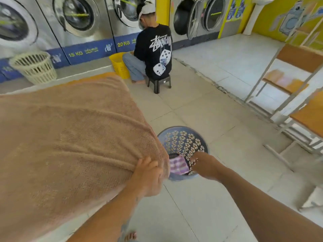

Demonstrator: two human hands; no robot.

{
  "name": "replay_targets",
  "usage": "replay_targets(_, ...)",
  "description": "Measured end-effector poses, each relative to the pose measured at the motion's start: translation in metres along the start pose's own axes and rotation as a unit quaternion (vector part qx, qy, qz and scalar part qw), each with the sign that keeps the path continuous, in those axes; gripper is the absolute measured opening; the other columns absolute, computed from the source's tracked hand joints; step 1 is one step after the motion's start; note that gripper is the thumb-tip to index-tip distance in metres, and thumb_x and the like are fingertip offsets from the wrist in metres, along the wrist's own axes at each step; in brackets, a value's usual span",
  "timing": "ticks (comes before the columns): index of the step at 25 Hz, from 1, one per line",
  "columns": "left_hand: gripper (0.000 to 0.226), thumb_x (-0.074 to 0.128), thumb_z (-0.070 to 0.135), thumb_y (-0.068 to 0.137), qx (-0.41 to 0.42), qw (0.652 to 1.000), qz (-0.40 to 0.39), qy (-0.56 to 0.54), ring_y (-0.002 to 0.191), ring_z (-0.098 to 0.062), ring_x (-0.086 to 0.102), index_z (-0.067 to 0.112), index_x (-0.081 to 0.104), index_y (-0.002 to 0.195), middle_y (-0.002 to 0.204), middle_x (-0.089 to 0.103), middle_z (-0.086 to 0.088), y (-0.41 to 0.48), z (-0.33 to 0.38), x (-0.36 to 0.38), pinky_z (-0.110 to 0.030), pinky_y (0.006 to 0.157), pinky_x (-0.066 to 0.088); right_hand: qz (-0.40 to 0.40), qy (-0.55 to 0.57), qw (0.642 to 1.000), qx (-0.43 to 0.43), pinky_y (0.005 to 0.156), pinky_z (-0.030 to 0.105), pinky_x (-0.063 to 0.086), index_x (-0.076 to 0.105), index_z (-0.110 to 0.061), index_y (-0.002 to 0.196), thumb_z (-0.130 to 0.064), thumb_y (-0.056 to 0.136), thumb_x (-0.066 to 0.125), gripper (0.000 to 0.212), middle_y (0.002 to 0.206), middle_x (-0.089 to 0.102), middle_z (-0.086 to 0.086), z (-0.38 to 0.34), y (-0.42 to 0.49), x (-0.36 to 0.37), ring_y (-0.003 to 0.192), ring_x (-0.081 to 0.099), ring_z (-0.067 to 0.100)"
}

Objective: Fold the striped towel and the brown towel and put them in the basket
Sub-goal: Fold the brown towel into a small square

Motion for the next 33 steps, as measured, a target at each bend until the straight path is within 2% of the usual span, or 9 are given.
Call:
replay_targets(3, 0.013, 0.039, 0.027, 0.085, -0.095, 0.993, -0.048, -0.043, 0.091, -0.026, 0.059, 0.025, 0.049, 0.076, 0.093, 0.065, 0.001, -0.002, 0.031, -0.011, -0.036, 0.080, 0.039, -0.057, -0.024, 0.997, -0.041, 0.067, 0.015, 0.041, 0.059, -0.027, 0.121, -0.013, 0.092, 0.051, 0.034, 0.102, 0.055, -0.003, 0.015, 0.008, -0.017, 0.083, 0.053, 0.010)
replay_targets(5, 0.015, 0.043, 0.020, 0.089, -0.153, 0.982, -0.017, -0.109, 0.084, -0.022, 0.059, 0.019, 0.053, 0.078, 0.087, 0.063, 0.004, 0.002, 0.046, -0.019, -0.033, 0.074, 0.044, -0.067, -0.015, 0.996, -0.050, 0.076, 0.019, 0.046, 0.063, -0.025, 0.118, -0.008, 0.093, 0.049, 0.034, 0.108, 0.060, -0.002, 0.018, 0.014, -0.022, 0.095, 0.058, 0.012)
replay_targets(7, 0.018, 0.047, 0.012, 0.088, -0.218, 0.959, 0.017, -0.180, 0.077, -0.017, 0.057, 0.015, 0.063, 0.082, 0.080, 0.059, 0.008, 0.010, 0.053, -0.029, -0.033, 0.069, 0.049, -0.064, -0.042, 0.993, -0.095, 0.073, 0.024, 0.046, 0.062, -0.019, 0.123, -0.006, 0.091, 0.048, 0.037, 0.118, 0.059, 0.002, 0.009, 0.020, -0.036, 0.095, 0.059, 0.018)
replay_targets(12, 0.022, 0.047, 0.012, 0.090, -0.331, 0.907, 0.055, -0.255, 0.093, -0.020, 0.062, 0.016, 0.066, 0.100, 0.099, 0.067, -0.002, 0.040, 0.032, -0.048, -0.036, 0.082, 0.053, -0.064, -0.072, 0.977, -0.189, 0.067, 0.021, 0.043, 0.052, -0.022, 0.131, -0.008, 0.091, 0.050, 0.042, 0.126, 0.059, 0.005, -0.030, 0.050, -0.066, 0.085, 0.055, 0.013)
replay_targets(17, 0.019, 0.045, 0.026, 0.097, -0.384, 0.862, 0.078, -0.321, 0.090, -0.017, 0.061, 0.020, 0.062, 0.104, 0.099, 0.066, 0.000, 0.074, 0.014, -0.053, -0.032, 0.076, 0.050, -0.067, -0.092, 0.967, -0.226, 0.074, 0.029, 0.051, 0.051, -0.021, 0.130, -0.005, 0.089, 0.050, 0.044, 0.123, 0.053, 0.006, -0.053, 0.080, -0.101, 0.095, 0.056, 0.021)
replay_targets(20, 0.030, 0.053, 0.039, 0.090, -0.422, 0.825, 0.074, -0.368, 0.093, -0.020, 0.062, 0.022, 0.056, 0.115, 0.102, 0.065, -0.001, 0.095, 0.006, -0.047, -0.042, 0.086, 0.053, -0.071, -0.101, 0.963, -0.239, 0.070, 0.026, 0.053, 0.049, -0.024, 0.132, -0.005, 0.087, 0.049, 0.049, 0.127, 0.049, 0.006, -0.070, 0.105, -0.120, 0.093, 0.058, 0.020)
replay_targets(22, 0.049, 0.059, 0.044, 0.086, -0.455, 0.813, 0.086, -0.353, 0.111, -0.024, 0.056, 0.024, 0.048, 0.130, 0.119, 0.058, 0.000, 0.110, 0.000, -0.040, -0.043, 0.097, 0.048, -0.075, -0.119, 0.954, -0.265, 0.065, 0.021, 0.048, 0.048, -0.024, 0.135, -0.006, 0.088, 0.050, 0.050, 0.131, 0.045, 0.006, -0.086, 0.126, -0.126, 0.098, 0.057, 0.021)
replay_targets(25, 0.056, 0.058, 0.051, 0.087, -0.539, 0.799, 0.091, -0.251, 0.126, -0.029, 0.042, 0.026, 0.038, 0.134, 0.132, 0.045, -0.002, 0.131, -0.008, -0.033, -0.046, 0.103, 0.038, -0.071, -0.186, 0.932, -0.302, 0.084, 0.031, 0.049, 0.043, -0.027, 0.139, -0.007, 0.086, 0.050, 0.057, 0.135, 0.039, 0.005, -0.112, 0.165, -0.127, 0.120, 0.045, 0.025)
replay_targets(33, 0.042, 0.043, 0.049, 0.092, -0.737, 0.650, 0.113, -0.145, 0.114, -0.030, 0.044, 0.016, 0.053, 0.115, 0.122, 0.044, -0.007, 0.178, -0.034, -0.034, -0.044, 0.090, 0.046, -0.136, -0.322, 0.822, -0.450, 0.104, 0.047, 0.041, 0.023, -0.023, 0.153, -0.010, 0.081, 0.053, 0.078, 0.154, 0.025, 0.006, -0.159, 0.284, -0.143, 0.137, 0.024, 0.034)
Point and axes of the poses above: each hand's wrist, its own y-axis towards the middle knuckle, its own x-axis out of the palm, z = x × y, the point moved 1 cm from there along y, towards the middle knuckle
